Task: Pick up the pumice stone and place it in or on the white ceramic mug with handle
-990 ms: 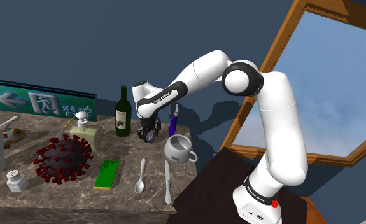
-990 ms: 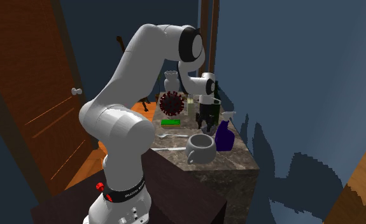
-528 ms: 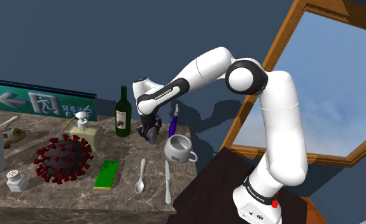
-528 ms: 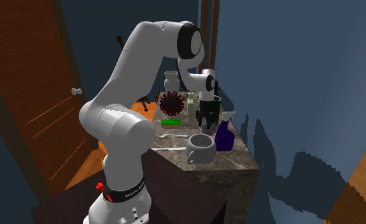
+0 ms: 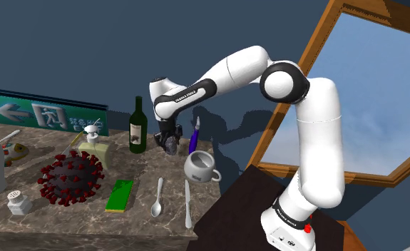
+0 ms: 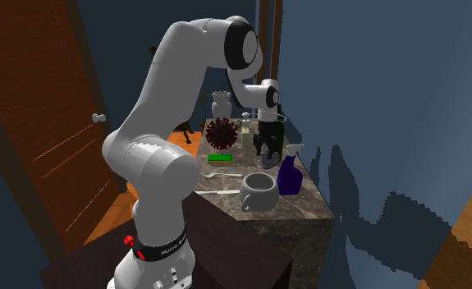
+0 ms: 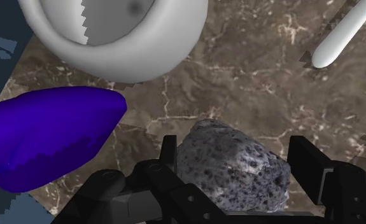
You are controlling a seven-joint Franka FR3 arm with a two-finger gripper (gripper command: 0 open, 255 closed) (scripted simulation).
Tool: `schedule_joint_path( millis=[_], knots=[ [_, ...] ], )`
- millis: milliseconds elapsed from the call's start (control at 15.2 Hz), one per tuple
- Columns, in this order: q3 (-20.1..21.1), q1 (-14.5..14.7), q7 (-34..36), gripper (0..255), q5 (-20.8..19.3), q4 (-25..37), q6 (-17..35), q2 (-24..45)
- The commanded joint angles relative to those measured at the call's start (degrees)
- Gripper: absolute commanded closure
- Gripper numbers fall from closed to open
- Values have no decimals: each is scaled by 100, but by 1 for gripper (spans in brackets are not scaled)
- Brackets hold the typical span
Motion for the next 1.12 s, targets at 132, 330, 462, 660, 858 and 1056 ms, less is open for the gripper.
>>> schedule_joint_path(
  millis=[132, 330, 462, 660, 858, 1056],
  knots=[
    [20, -3, -25, 255, 33, 31, -217, -188],
    [31, -9, -50, 255, 56, 72, -389, -321],
    [38, -12, -67, 255, 72, 104, -506, -406],
    [48, -16, -92, 255, 94, 163, -684, -527],
    [57, -19, -117, 255, 115, 233, -866, -641],
    [65, -22, -141, 255, 134, 316, -1052, -746]
  ],
)
